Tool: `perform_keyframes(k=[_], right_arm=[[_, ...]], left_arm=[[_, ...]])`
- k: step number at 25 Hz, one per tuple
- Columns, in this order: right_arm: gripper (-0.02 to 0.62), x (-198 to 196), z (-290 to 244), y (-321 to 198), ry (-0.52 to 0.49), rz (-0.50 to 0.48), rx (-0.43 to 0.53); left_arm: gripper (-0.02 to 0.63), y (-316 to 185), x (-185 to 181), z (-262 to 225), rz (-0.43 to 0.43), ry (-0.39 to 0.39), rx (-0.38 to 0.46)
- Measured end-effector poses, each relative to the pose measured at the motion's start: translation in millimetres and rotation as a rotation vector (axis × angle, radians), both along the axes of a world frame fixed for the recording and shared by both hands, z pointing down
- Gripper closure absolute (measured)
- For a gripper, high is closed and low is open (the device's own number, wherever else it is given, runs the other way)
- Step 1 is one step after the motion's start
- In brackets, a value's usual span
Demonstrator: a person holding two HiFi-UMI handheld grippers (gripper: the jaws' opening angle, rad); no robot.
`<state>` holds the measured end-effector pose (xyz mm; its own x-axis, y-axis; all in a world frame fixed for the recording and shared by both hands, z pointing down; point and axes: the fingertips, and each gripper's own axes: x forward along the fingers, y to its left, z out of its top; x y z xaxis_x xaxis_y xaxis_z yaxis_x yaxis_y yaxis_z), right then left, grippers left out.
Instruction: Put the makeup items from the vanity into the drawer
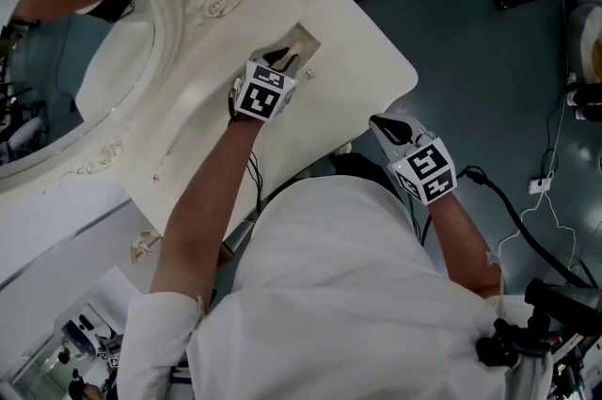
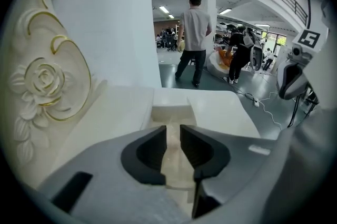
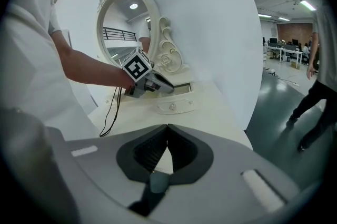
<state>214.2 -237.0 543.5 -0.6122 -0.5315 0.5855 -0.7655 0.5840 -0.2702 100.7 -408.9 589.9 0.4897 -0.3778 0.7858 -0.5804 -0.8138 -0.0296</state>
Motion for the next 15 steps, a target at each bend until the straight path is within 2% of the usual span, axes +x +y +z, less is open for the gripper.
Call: perform_keyframes(k=[8, 15], right_arm=[[0.594, -29, -8, 12, 0.016, -0.037, 0.027], [0.594, -64, -19, 33, 0.037, -0.059, 0.058]], left_arm=[[0.524, 24, -23, -42, -0.037, 0.096, 0.054], [0.559, 74, -67, -71, -0.085, 0.208, 0.051]])
